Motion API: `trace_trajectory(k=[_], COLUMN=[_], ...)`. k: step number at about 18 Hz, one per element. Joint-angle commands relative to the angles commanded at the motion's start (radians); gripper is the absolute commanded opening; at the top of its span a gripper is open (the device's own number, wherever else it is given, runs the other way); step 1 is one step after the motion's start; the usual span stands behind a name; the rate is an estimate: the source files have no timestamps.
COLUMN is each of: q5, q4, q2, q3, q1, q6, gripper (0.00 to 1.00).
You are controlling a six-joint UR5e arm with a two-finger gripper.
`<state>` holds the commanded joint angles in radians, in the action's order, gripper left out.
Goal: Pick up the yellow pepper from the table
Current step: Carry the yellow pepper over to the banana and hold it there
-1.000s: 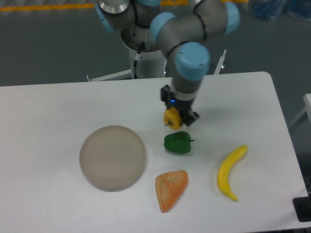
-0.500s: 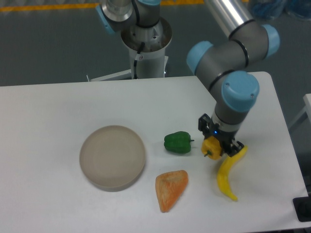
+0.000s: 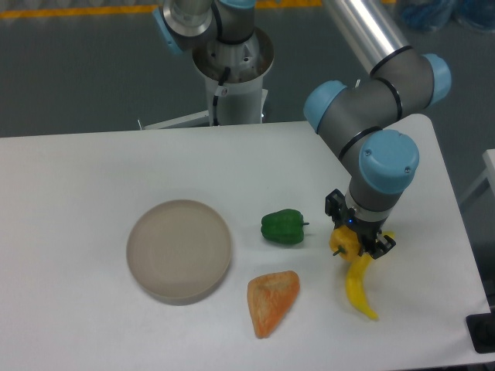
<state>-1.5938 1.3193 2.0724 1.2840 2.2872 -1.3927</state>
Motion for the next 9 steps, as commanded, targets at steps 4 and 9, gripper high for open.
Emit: trace_trajectory(k=[4, 9], q5=[0.002, -0.002], q4=[-0.008, -0.009], q2=[-0.003, -0.003], q3=[-0.006, -0.003], q1=[0.0, -0.002], q6=[-0.017, -0.025], gripper=[0.22, 0.22])
